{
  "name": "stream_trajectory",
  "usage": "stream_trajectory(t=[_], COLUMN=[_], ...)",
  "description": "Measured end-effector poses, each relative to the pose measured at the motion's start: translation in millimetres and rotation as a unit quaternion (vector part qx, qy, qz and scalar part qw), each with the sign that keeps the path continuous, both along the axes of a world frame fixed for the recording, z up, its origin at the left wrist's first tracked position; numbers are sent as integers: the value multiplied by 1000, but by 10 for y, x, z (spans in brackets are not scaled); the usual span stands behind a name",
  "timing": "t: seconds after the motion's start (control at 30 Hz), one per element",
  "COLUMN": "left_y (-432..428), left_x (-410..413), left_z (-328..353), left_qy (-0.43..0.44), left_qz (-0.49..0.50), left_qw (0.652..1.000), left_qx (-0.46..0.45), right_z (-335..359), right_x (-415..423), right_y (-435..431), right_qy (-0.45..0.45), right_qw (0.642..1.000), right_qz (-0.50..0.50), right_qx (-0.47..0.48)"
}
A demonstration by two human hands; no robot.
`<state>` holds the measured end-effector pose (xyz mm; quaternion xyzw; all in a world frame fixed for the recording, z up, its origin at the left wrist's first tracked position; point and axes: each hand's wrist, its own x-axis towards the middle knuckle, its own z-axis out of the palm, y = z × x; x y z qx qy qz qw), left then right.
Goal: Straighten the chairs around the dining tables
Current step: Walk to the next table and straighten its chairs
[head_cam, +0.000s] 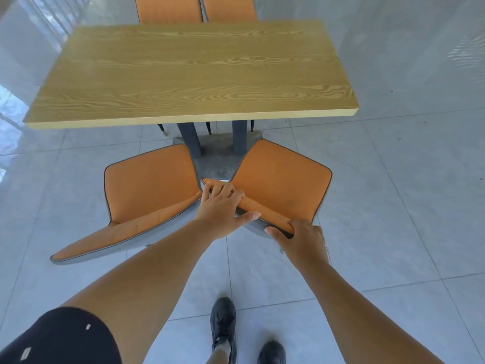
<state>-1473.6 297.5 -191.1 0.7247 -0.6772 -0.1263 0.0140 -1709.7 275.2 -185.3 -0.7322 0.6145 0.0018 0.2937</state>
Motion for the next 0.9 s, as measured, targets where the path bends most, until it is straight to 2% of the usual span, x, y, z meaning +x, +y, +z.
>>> stream_trajectory(t=[0.2, 0.37, 0.53, 0.63, 0.77, 0.9], left_y=[-19, 80, 434, 608, 869, 1158], left_x=[-25, -167, -291, -315, -343, -435], left_z=[74, 240, 368, 478, 616, 684], left_qy=[3, 11, 58, 85, 48, 68], left_qz=[-2, 11, 5, 14, -30, 6], left_qw=[1000, 998, 998, 995, 995, 994], left_qx=[31, 62, 35, 58, 82, 82], right_z=[114, 242, 443, 524, 636, 708], right_x=[9, 62, 154, 79, -49, -115], right_y=[-5, 47, 119, 222, 410, 585], right_qy=[7, 51, 151, 109, 54, 31], right_qw=[999, 996, 988, 993, 992, 987], right_qz=[-6, -17, 0, 34, 112, 159], right_qx=[34, 73, 37, 27, 6, -23])
